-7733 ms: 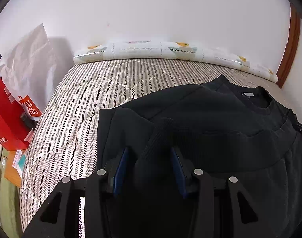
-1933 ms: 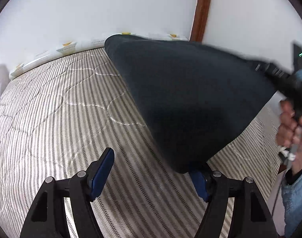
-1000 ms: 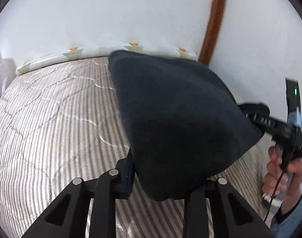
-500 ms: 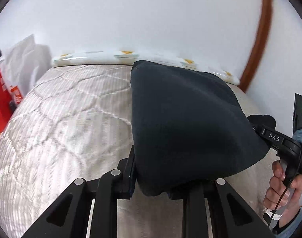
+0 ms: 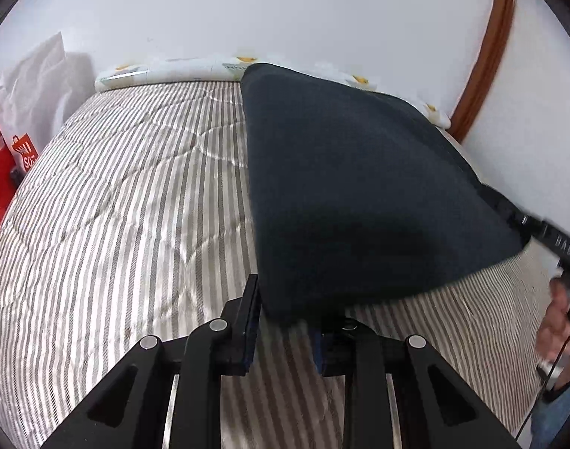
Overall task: Fold small clothes
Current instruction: 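Open the right tool and press the folded bundle flat with the left tool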
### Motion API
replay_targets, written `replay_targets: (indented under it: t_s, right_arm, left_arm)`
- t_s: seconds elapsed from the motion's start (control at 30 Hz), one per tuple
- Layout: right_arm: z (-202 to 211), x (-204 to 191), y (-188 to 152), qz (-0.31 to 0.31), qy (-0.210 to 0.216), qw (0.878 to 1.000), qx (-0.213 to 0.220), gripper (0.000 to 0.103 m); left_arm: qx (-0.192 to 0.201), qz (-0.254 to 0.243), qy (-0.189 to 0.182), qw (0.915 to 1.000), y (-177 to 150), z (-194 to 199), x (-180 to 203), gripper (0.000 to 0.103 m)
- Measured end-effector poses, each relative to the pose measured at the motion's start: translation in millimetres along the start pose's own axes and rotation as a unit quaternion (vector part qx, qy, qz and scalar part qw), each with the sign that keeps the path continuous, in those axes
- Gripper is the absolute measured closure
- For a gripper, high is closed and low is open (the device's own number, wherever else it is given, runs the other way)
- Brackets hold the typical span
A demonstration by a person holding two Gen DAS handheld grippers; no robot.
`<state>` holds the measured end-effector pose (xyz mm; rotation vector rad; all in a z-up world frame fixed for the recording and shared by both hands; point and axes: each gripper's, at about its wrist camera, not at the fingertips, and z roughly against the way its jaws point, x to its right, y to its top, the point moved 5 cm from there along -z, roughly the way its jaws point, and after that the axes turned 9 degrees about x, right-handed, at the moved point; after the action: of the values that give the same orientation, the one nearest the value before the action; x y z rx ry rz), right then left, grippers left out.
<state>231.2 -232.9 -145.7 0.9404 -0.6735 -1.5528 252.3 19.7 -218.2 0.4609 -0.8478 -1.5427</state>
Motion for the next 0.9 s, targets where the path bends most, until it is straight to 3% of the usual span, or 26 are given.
replay_targets:
  t_s: [0.07, 0.17, 0.3, 0.37, 0.43, 0.57, 0.63, 0.73, 0.9]
  right_arm:
    - [17.0, -1.8, 11.0, 0.01, -0.011, 0.999, 0.028, 0.076]
    - [25.3, -15.1, 17.8, 0.028, 0.001, 0.999, 0.044, 0.076]
    - [6.3, -30.9, 1.4, 0.063, 0.007, 0.998, 0.025, 0.076]
    - [-11.9, -28.7, -13.8, 0.075, -0.022, 0.997, 0.002, 0.077]
    - [-23.7, -17.0, -26.2, 0.072, -0.053, 0.996, -0.021, 0.077]
    - [-14.3, -4.3, -22.0, 0.047, -0.04, 0.998, -0.028, 0.076]
    - [-10.7, -2.7, -16.3, 0.051, -0.04, 0.998, -0.025, 0.07]
    - [-12.8, 1.9, -6.3, 0.045, -0.03, 0.998, -0.024, 0.06]
    - [-43.3, 6.3, 9.2, 0.014, -0.003, 0.999, -0.039, 0.058]
  left_arm:
    - [0.005, -0.001, -0.017, 0.9998, -5.4, 15.2, -2.7, 0.081]
    - [0.028, -0.011, -0.032, 0.999, -4.4, 38.9, 0.4, 0.072]
    - [0.06, -0.01, -0.043, 0.9972, 16.8, 50.3, 6.9, 0.068]
    - [0.065, -0.012, -0.036, 0.9972, 28.2, 44.3, 7.7, 0.066]
    - [0.056, -0.013, -0.035, 0.9977, 36.9, 30.3, 8.3, 0.066]
    - [0.025, -0.028, -0.019, 0.9991, 26.7, -4.0, 3.5, 0.06]
    - [0.017, -0.022, -0.025, 0.9993, 17.8, -12.9, 0.0, 0.057]
    - [0.017, -0.015, -0.037, 0.9991, 15.8, -13.0, -4.4, 0.055]
    - [0.02, -0.007, -0.05, 0.9985, 27.8, -7.5, -11.1, 0.053]
